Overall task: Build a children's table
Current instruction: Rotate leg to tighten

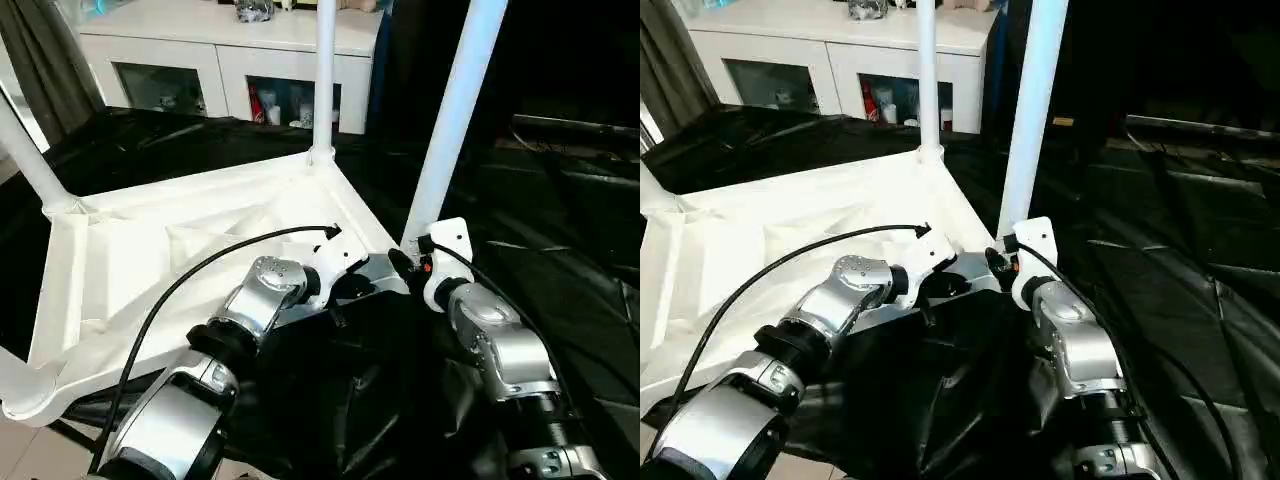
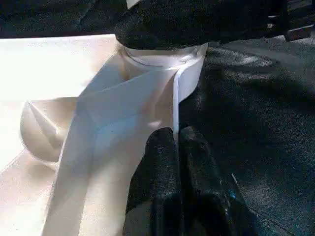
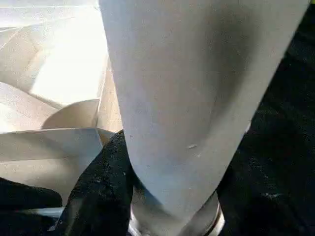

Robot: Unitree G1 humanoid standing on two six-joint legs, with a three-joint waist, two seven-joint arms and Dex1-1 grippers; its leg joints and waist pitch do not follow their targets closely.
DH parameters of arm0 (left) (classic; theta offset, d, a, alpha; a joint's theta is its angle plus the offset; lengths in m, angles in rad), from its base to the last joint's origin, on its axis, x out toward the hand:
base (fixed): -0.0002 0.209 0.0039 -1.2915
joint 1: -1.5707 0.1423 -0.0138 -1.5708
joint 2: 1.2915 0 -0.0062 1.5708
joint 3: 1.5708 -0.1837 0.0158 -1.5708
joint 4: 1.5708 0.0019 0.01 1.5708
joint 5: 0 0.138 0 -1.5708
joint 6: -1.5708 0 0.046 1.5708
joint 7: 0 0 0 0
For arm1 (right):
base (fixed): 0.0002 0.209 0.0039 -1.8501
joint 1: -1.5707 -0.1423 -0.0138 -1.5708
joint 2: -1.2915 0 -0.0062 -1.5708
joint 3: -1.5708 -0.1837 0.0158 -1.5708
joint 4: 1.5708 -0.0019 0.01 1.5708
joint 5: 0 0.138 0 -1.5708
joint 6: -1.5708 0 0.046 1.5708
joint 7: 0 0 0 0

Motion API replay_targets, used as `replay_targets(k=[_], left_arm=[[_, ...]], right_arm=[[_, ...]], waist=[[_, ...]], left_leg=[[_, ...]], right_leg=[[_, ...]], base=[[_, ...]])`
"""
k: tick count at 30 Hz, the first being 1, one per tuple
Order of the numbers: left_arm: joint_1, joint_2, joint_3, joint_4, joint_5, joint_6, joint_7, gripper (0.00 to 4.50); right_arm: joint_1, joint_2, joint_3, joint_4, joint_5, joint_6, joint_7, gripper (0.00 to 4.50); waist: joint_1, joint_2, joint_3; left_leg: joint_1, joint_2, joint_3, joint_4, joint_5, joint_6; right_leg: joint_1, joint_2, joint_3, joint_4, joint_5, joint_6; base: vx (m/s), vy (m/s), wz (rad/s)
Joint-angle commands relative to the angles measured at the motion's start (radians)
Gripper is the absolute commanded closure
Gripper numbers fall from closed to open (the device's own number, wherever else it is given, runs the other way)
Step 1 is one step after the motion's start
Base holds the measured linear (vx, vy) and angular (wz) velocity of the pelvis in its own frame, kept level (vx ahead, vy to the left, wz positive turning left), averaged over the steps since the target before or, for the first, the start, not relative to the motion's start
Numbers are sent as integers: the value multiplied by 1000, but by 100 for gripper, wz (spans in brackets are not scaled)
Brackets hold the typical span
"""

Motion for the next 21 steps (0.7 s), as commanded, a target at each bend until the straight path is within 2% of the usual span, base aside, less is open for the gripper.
replay_targets(k=[1, 2, 3, 5, 7, 8, 10, 11, 12, 14, 15, 16, 19, 20, 21], left_arm=[[-4, 2, -14, 25, 15, -5, -12, 450], [0, 17, -19, 25, 15, -16, -42, 450], [3, 30, -22, 23, 15, -19, -67, 450], [5, 49, -25, 21, 10, -29, -108, 450], [6, 69, -26, 16, 5, -39, -147, 450], [4, 85, -27, 14, -2, -42, -184, 450], [3, 93, -26, 11, -7, -35, -205, 450], [5, 111, -29, -3, -18, -39, -256, 450], [5, 115, -29, -7, -21, -41, -269, 450], [8, 125, -32, -17, -28, -38, -301, 450], [27, 157, -42, -62, -62, -45, -429, 450], [42, 176, -49, -94, -82, -40, -498, 450], [62, 208, -60, -131, -99, -36, -572, 450], [71, 227, -66, -146, -102, -28, -599, 450], [76, 237, -69, -155, -104, -18, -617, 450]], right_arm=[[17, 3, 78, 34, 9, 16, 63, 256], [16, -16, 92, 24, 11, -1, 111, 202], [14, -26, 91, 17, 22, -3, 142, 188], [11, -47, 94, 2, 47, 3, 207, 182], [14, -86, 115, -23, 68, 7, 301, 168], [22, -131, 141, -52, 81, 7, 394, 145], [29, -156, 155, -72, 91, 8, 444, 141], [43, -198, 172, -107, 116, 8, 528, 141], [46, -207, 176, -115, 122, 8, 547, 141], [53, -230, 183, -132, 137, 7, 589, 141], [65, -279, 194, -158, 159, -7, 684, 141], [72, -304, 202, -168, 164, -17, 727, 141], [82, -347, 216, -181, 171, -31, 798, 141], [87, -370, 220, -189, 179, -25, 836, 141], [90, -382, 222, -195, 186, -19, 858, 141]], waist=[[-6, -2, -43], [-5, 1, -44], [-7, 3, -45], [-8, 5, -49], [-10, 3, -53], [-9, 2, -54], [-7, 1, -53], [-6, -1, -52], [-1, -1, -51], [0, 0, -48], [-1, -6, -46], [3, -4, -46], [4, 1, -47], [4, -3, -48], [8, -2, -46]], left_leg=[[-1, 8, -4, -75, -301, -15], [-1, 8, -4, -75, -298, -15], [-2, 9, -4, -74, -294, -11], [-5, 8, -3, -71, -261, -3], [-6, 7, -1, -63, -211, 11], [-8, 7, -1, -61, -195, 16], [-10, 8, 1, -59, -169, 38], [-8, 8, 3, -58, -174, 42], [-7, 11, 2, -59, -182, 47], [-7, 14, 3, -63, -201, 47], [-7, 14, 3, -64, -218, 42], [-7, 17, 2, -65, -226, 44], [-4, 23, 4, -64, -221, 48], [-4, 23, 5, -64, -221, 48], [-4, 23, 5, -63, -217, 50]], right_leg=[[42, -51, 32, -91, -335, -128], [42, -52, 32, -90, -330, -129], [44, -51, 32, -88, -313, -132], [47, -49, 32, -81, -240, -152], [55, -48, 31, -70, -128, -188], [57, -48, 31, -66, -98, -198], [60, -49, 29, -61, -44, -224], [59, -50, 29, -64, -53, -227], [62, -51, 29, -64, -76, -228], [58, -52, 28, -68, -133, -228], [57, -53, 28, -72, -177, -223], [58, -55, 29, -72, -205, -218], [51, -54, 30, -67, -173, -239], [50, -53, 30, -66, -166, -243], [51, -53, 30, -64, -157, -247]], base=[[0, 0, 0], [0, 0, 0], [0, 0, 0], [0, 0, 0], [0, 0, 0], [0, 0, 0], [0, 0, 0], [0, 0, 0], [0, 0, 0], [0, 0, 0], [0, 0, 0], [0, 0, 0], [0, 0, 0], [0, 0, 0], [0, 0, 0]])
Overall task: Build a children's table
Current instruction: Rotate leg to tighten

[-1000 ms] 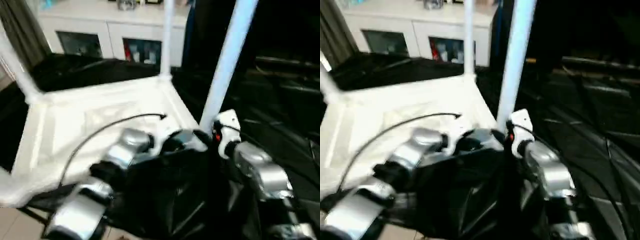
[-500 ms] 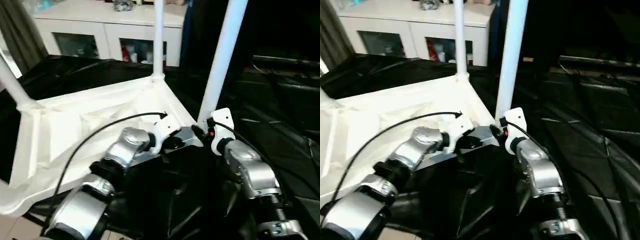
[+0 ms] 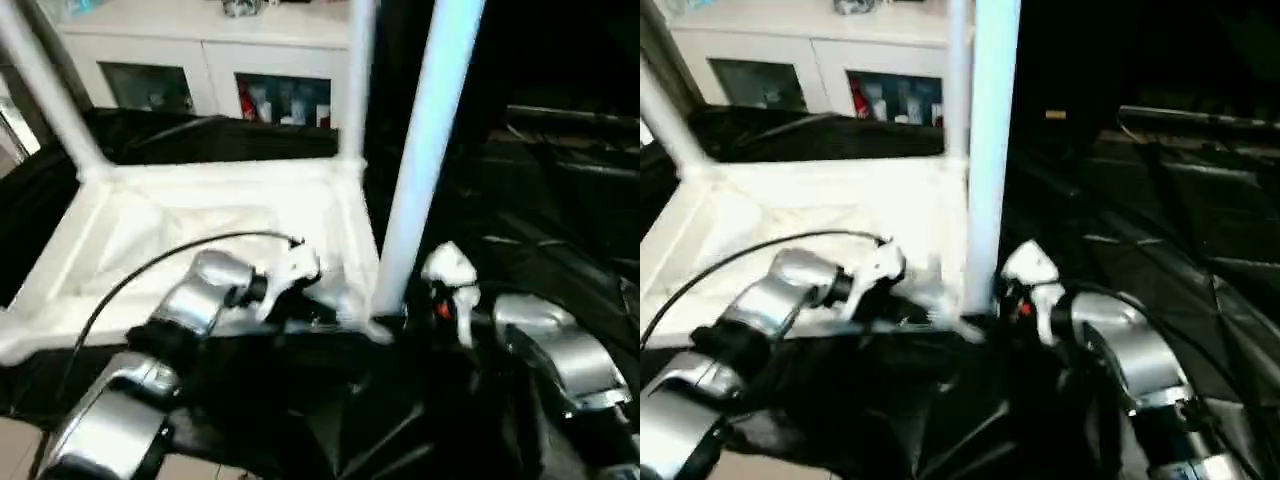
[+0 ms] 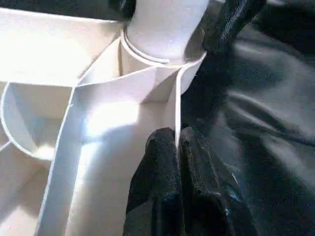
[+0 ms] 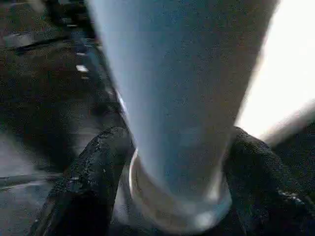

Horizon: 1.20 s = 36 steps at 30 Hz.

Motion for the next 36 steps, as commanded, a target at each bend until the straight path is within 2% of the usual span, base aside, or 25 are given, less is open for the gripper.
replay_targets(k=[1, 2, 3, 9, 10, 12, 13, 14, 15, 17, 19, 21, 22, 25, 26, 28, 30, 33, 35, 36], left_arm=[[10, 8, -27, -33, -19, 27, -64, 450], [13, 17, -29, -37, -20, 31, -79, 450], [15, 23, -31, -38, -18, 31, -88, 450], [30, 42, -19, -59, -17, 38, -85, 450], [34, 42, -17, -63, -18, 40, -81, 450], [38, 39, -15, -72, -21, 43, -68, 450], [39, 34, -12, -75, -18, 38, -50, 450], [38, 29, -7, -72, -16, 35, -32, 450], [35, 22, 0, -68, -13, 34, -9, 450], [21, -5, 35, -39, -2, 32, 107, 450], [17, -14, 47, -32, 3, 35, 145, 450], [8, -31, 60, -16, 13, 40, 211, 450], [-5, -61, 77, 12, 24, 48, 309, 450], [-23, -109, 91, 44, 33, 67, 422, 450], [-29, -127, 92, 55, 35, 73, 451, 450], [-42, -165, 88, 72, 46, 82, 509, 450], [-51, -200, 84, 79, 47, 87, 531, 450], [-62, -241, 77, 84, 50, 92, 537, 450], [-74, -252, 72, 100, 52, 85, 537, 450], [-76, -253, 69, 104, 52, 83, 535, 450]], right_arm=[[11, -18, 28, -38, 31, 7, 74, 141], [12, -26, 30, -42, 35, 9, 87, 141], [12, -30, 31, -44, 39, 13, 95, 141], [7, -41, 43, -41, 53, 22, 130, 193], [6, -40, 45, -39, 53, 22, 133, 216], [4, -37, 47, -37, 55, 23, 136, 220], [3, -34, 46, -32, 58, 23, 136, 234], [2, -30, 46, -26, 56, 19, 132, 234], [1, -24, 44, -19, 54, 17, 121, 238], [-12, 30, 27, 29, 28, 4, 25, 240], [-18, 51, 20, 49, 14, 0, -15, 243], [-32, 92, 5, 95, -16, -5, -109, 246], [-55, 155, -26, 162, -45, 2, -252, 248], [-79, 236, -87, 233, -64, 12, -448, 252], [-84, 262, -110, 248, -67, 27, -510, 252], [-95, 319, -164, 278, -67, 53, -644, 253], [-100, 364, -195, 298, -62, 54, -715, 254], [-101, 397, -185, 299, -75, 23, -725, 254], [-96, 395, -154, 283, -83, 6, -680, 254], [-95, 394, -153, 278, -75, 4, -666, 254]], waist=[[10, -5, -54], [10, -9, -54], [10, -11, -54], [18, -14, -54], [18, -17, -52], [20, -19, -53], [21, -26, -52], [22, -24, -51], [23, -30, -51], [28, -31, -49], [25, -33, -47], [22, -37, -46], [16, -34, -47], [0, -33, -47], [-3, -35, -48], [-5, -31, -50], [-2, -33, -50], [-2, -24, -51], [-1, -27, -50], [-3, -18, -49]], left_leg=[[4, 23, 5, -56, -210, 51], [3, 23, 6, -55, -204, 52], [-3, 21, 4, -56, -193, 53], [-2, 20, 4, -55, -187, 45], [-3, 19, 4, -56, -185, 46], [-3, 20, 3, -56, -181, 45], [-3, 20, 4, -56, -177, 47], [-3, 19, 3, -57, -178, 46], [-3, 20, 4, -57, -179, 46], [-1, 21, 4, -59, -195, 40], [-3, 18, 2, -61, -206, 25], [-3, 15, 0, -63, -218, 10], [-4, 13, -1, -64, -210, -3], [-3, 10, -3, -66, -222, -24], [-3, 9, -3, -65, -219, -22], [0, 9, 0, -62, -202, -13], [0, 8, 1, -61, -199, -6], [-2, 8, 0, -62, -201, -6], [-1, 8, -1, -64, -220, -9], [2, 9, -1, -65, -239, -11]], right_leg=[[52, -55, 34, -62, -141, -248], [51, -54, 35, -61, -127, -253], [55, -53, 33, -57, -112, -254], [54, -56, 33, -59, -147, -239], [54, -56, 33, -60, -152, -235], [54, -58, 33, -59, -164, -229], [53, -57, 33, -59, -177, -223], [52, -57, 33, -61, -187, -220], [52, -58, 33, -62, -203, -213], [47, -61, 34, -67, -246, -202], [46, -61, 34, -70, -277, -193], [46, -61, 34, -73, -327, -162], [44, -59, 34, -71, -318, -160], [44, -57, 33, -72, -316, -158], [47, -56, 33, -73, -306, -157], [44, -54, 36, -71, -254, -171], [46, -54, 36, -72, -247, -171], [46, -53, 35, -71, -232, -166], [47, -53, 34, -74, -248, -159], [45, -52, 35, -78, -254, -158]], base=[[0, 0, 0], [0, 0, 0], [0, 0, 0], [0, 0, 0], [0, 0, 0], [0, 0, 0], [0, 0, 0], [0, 0, 0], [0, 0, 0], [0, 0, 0], [0, 0, 0], [0, 0, 0], [0, 0, 0], [0, 0, 0], [0, 0, 0], [0, 0, 0], [0, 0, 0], [0, 0, 0], [0, 0, 0], [0, 0, 0]])
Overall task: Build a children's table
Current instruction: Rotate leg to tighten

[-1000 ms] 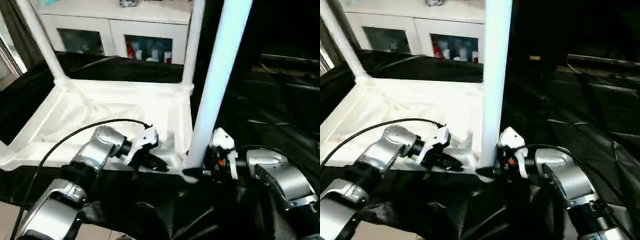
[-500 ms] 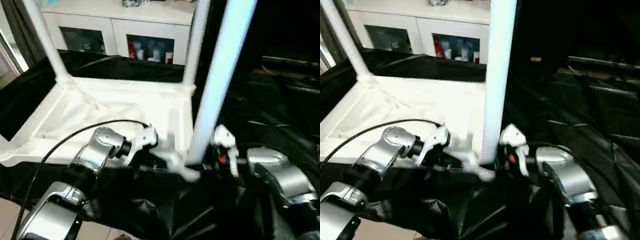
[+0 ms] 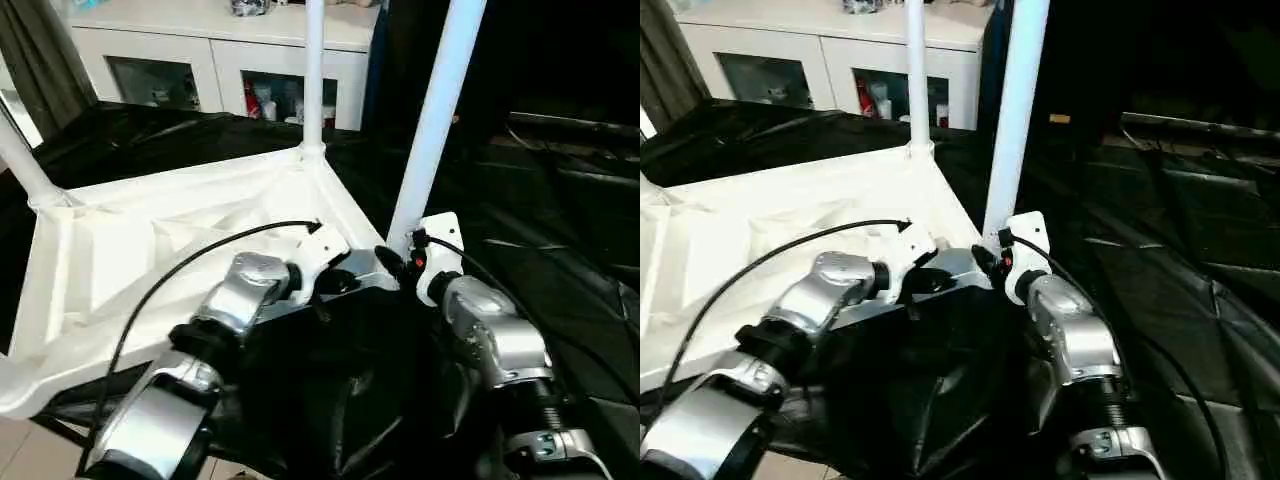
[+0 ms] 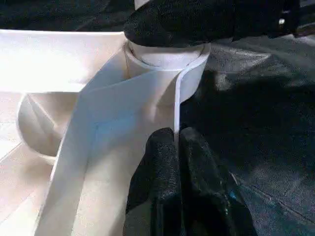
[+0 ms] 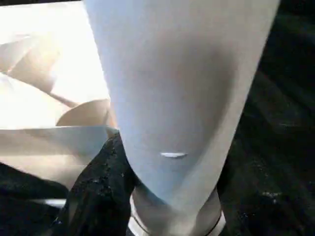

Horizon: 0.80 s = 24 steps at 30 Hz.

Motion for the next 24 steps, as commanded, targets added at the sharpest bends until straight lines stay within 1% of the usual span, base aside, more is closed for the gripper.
replay_targets(k=[1, 2, 3, 4, 5, 6, 7, 8, 10, 11, 12, 13, 14, 15, 16, 17, 18, 19, 21, 22, 23, 24], left_arm=[[-16, -47, -15, 16, -13, -6, 2, 450], [-15, -42, -18, 14, -14, -5, -9, 450], [-14, -39, -20, 12, -14, -5, -17, 450], [-13, -34, -24, 10, -15, -5, -28, 450], [-10, -23, -27, 2, -17, -2, -47, 450], [-4, -11, -29, -8, -18, -2, -75, 450], [-4, -11, -29, -8, -18, -2, -75, 450], [5, 5, -33, -20, -20, 1, -109, 450], [18, 32, -41, -34, -25, 0, -175, 450], [29, 52, -51, -45, -30, -8, -229, 450], [37, 68, -60, -54, -36, -16, -274, 450], [47, 84, -67, -67, -43, -15, -318, 450], [52, 92, -71, -74, -46, -13, -341, 450], [60, 107, -78, -89, -53, -16, -380, 450], [66, 117, -82, -99, -57, -18, -406, 450], [82, 146, -93, -134, -76, -2, -486, 450], [90, 161, -95, -154, -90, 1, -526, 450], [96, 172, -96, -167, -99, 2, -552, 450], [99, 191, -97, -187, -109, 18, -585, 450], [100, 199, -99, -193, -110, 26, -595, 450], [102, 214, -106, -204, -114, 42, -620, 450], [104, 221, -110, -210, -116, 50, -633, 450]], right_arm=[[28, 29, 47, 23, 39, 39, 72, 219], [29, 24, 43, 12, 56, 50, 93, 198], [29, 20, 40, 4, 67, 58, 108, 185], [30, 15, 34, -9, 86, 72, 126, 185], [30, -3, 42, -24, 97, 77, 166, 185], [31, -27, 57, -39, 97, 75, 210, 178], [31, -27, 57, -39, 97, 75, 210, 178], [33, -60, 76, -55, 95, 67, 266, 178], [38, -117, 102, -86, 99, 56, 365, 178], [44, -155, 112, -112, 115, 63, 430, 178], [49, -184, 121, -132, 126, 68, 479, 178], [57, -215, 131, -153, 134, 72, 527, 178], [62, -230, 137, -165, 137, 75, 551, 178], [71, -256, 150, -182, 141, 80, 587, 178], [77, -273, 159, -193, 144, 86, 612, 178], [96, -317, 175, -222, 160, 97, 681, 178], [104, -340, 187, -232, 160, 93, 713, 178], [111, -358, 198, -238, 158, 89, 739, 178], [118, -384, 221, -240, 145, 74, 778, 178], [121, -393, 229, -240, 139, 66, 791, 178], [123, -404, 239, -240, 133, 55, 810, 178], [124, -410, 244, -241, 134, 60, 820, 178]], waist=[[-2, -2, -53], [-1, -2, -54], [1, -5, -54], [1, -5, -55], [3, -8, -57], [3, -8, -58], [4, -8, -59], [4, -6, -60], [7, -4, -60], [6, -5, -61], [7, -2, -60], [5, -4, -61], [7, -1, -59], [8, 0, -59], [7, 0, -56], [7, -1, -54], [11, -2, -54], [10, 1, -52], [13, 2, -55], [15, 5, -53], [16, 9, -53], [17, 8, -54]], left_leg=[[-1, 9, -1, -70, -240, -7], [-2, 9, -1, -69, -234, -5], [-2, 10, -1, -69, -227, 2], [-2, 10, 0, -67, -212, 11], [-4, 11, -1, -66, -190, 18], [-5, 11, 0, -64, -179, 21], [-5, 11, 0, -63, -169, 24], [-5, 10, 2, -60, -150, 32], [-6, 11, 3, -58, -136, 45], [-6, 10, 4, -56, -132, 48], [-6, 11, 3, -56, -134, 54], [-8, 11, 4, -54, -131, 59], [-7, 14, 6, -54, -132, 66], [-5, 16, 5, -55, -145, 65], [-5, 17, 6, -56, -161, 63], [-5, 17, 6, -58, -173, 60], [-3, 20, 6, -60, -195, 55], [-2, 22, 6, -62, -207, 51], [1, 24, 5, -62, -213, 45], [2, 24, 6, -61, -219, 42], [1, 23, 5, -62, -224, 37], [2, 22, 4, -62, -226, 35]], right_leg=[[49, -51, 32, -79, -245, -161], [49, -52, 32, -78, -236, -162], [50, -52, 32, -77, -224, -166], [52, -53, 33, -74, -195, -175], [55, -53, 31, -69, -160, -184], [55, -52, 32, -67, -140, -189], [56, -53, 32, -66, -122, -194], [56, -53, 32, -62, -89, -205], [61, -52, 31, -60, -52, -218], [61, -51, 31, -58, -38, -223], [64, -51, 29, -58, -30, -231], [66, -50, 30, -55, -18, -236], [62, -50, 29, -55, -16, -243], [61, -50, 27, -57, -40, -246], [60, -51, 28, -59, -72, -247], [60, -51, 27, -62, -100, -245], [59, -55, 29, -65, -147, -237], [55, -54, 29, -66, -173, -234], [53, -56, 30, -67, -175, -236], [49, -53, 31, -65, -155, -247], [51, -53, 31, -65, -155, -246], [51, -53, 30, -64, -155, -246]], base=[[0, 0, 0], [0, 0, 0], [0, 0, 0], [0, 0, 0], [0, 0, 0], [0, 0, 0], [0, 0, 0], [0, 0, 0], [0, 0, 0], [0, 0, 0], [0, 0, 0], [0, 0, 0], [0, 0, 0], [0, 0, 0], [0, 0, 0], [0, 0, 0], [0, 0, 0], [0, 0, 0], [0, 0, 0], [0, 0, 0], [0, 0, 0], [0, 0, 0]])
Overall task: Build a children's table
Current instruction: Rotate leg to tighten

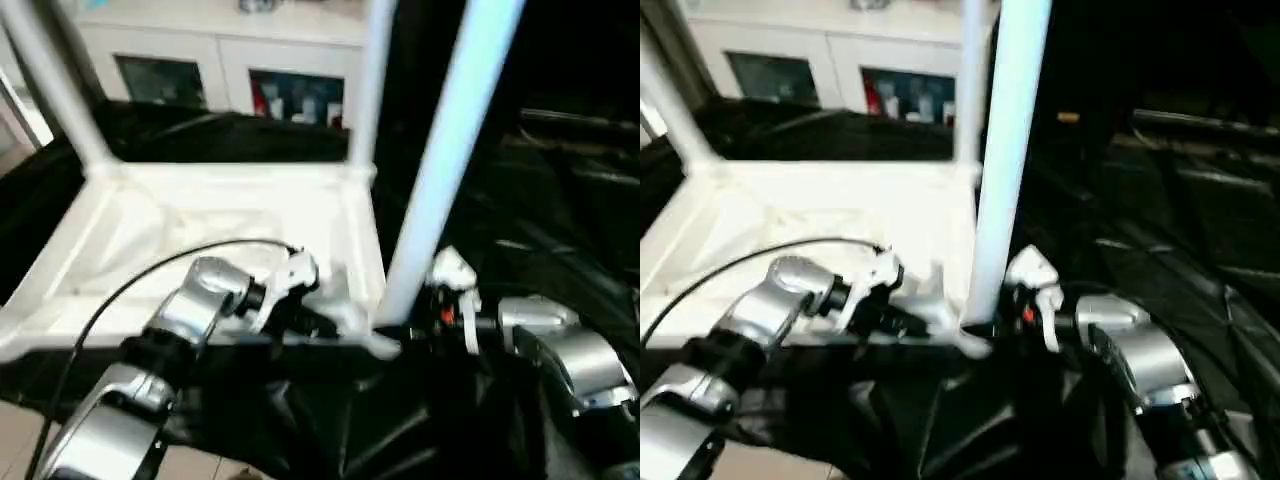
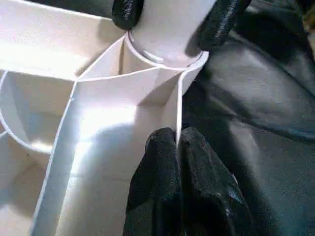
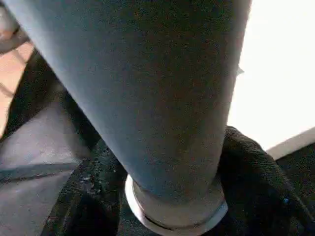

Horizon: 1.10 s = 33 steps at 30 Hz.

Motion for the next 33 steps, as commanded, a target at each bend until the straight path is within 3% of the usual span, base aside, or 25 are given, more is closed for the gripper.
replay_targets(k=[1, 7, 10, 11, 15, 19, 22, 23, 25, 26, 28, 33], left_arm=[[1, 0, -27, -31, -24, 25, -57, 450], [14, 8, -19, -70, -22, 46, -44, 450], [18, 7, -10, -77, -24, 51, -17, 450], [18, 7, -10, -77, -24, 51, -17, 450], [15, -13, 12, -41, -6, 27, 67, 450], [-5, -42, 36, 9, 16, 6, 182, 450], [-41, -89, 61, 70, 50, -8, 353, 450], [-53, -111, 69, 89, 56, -2, 409, 450], [-84, -175, 79, 138, 68, 7, 537, 450], [-84, -175, 79, 138, 68, 7, 537, 450], [-101, -238, 74, 173, 83, -5, 612, 450], [-111, -311, 54, 199, 100, -28, 654, 450]], right_arm=[[9, -14, 31, -11, -1, -2, 33, 178], [12, -16, 41, -18, 30, 26, 77, 224], [12, 2, 50, -18, 33, 30, 72, 232], [12, 2, 50, -18, 33, 30, 72, 233], [30, 30, 36, -20, 19, 34, 6, 236], [27, 71, 15, 23, -22, 21, -104, 241], [-1, 154, -33, 115, -72, 24, -296, 244], [-12, 192, -52, 146, -91, 22, -380, 249], [-43, 299, -116, 220, -117, 41, -610, 252], [-43, 299, -116, 220, -117, 41, -610, 253], [-70, 388, -177, 276, -133, 35, -800, 254], [-104, 475, -190, 326, -165, -12, -920, 255]], waist=[[1, -1, -55], [16, -13, -56], [16, -10, -56], [15, -13, -56], [14, -11, -54], [11, -12, -51], [9, -5, -50], [6, -8, -49], [-4, -4, -50], [-6, -4, -50], [-13, -6, -50], [-17, 0, -53]], left_leg=[[1, 21, 2, -63, -221, 32], [-1, 20, 3, -60, -180, 43], [-1, 20, 2, -61, -188, 38], [-1, 20, 2, -61, -187, 38], [-1, 18, 1, -62, -202, 30], [0, 15, 0, -66, -232, 8], [-1, 12, -4, -70, -247, -9], [0, 9, -4, -70, -252, -18], [1, 6, -6, -72, -268, -34], [3, 5, -7, -72, -275, -35], [4, 6, -6, -71, -281, -27], [0, 6, -8, -74, -274, -29]], right_leg=[[53, -53, 32, -62, -152, -244], [54, -56, 32, -58, -140, -241], [53, -57, 32, -59, -162, -234], [53, -56, 32, -60, -163, -232], [52, -56, 33, -65, -209, -213], [47, -58, 34, -78, -318, -171], [47, -57, 32, -79, -349, -156], [44, -56, 31, -83, -368, -145], [43, -56, 29, -88, -401, -132], [41, -55, 29, -89, -408, -128], [39, -54, 31, -91, -391, -129], [42, -52, 32, -85, -326, -135]], base=[[0, 0, 0], [0, 0, 0], [0, 0, 0], [0, 0, 0], [0, 0, 0], [0, 0, 0], [0, 0, 0], [0, 0, 0], [0, 0, 0], [0, 0, 0], [0, 0, 0], [0, 0, 0]])
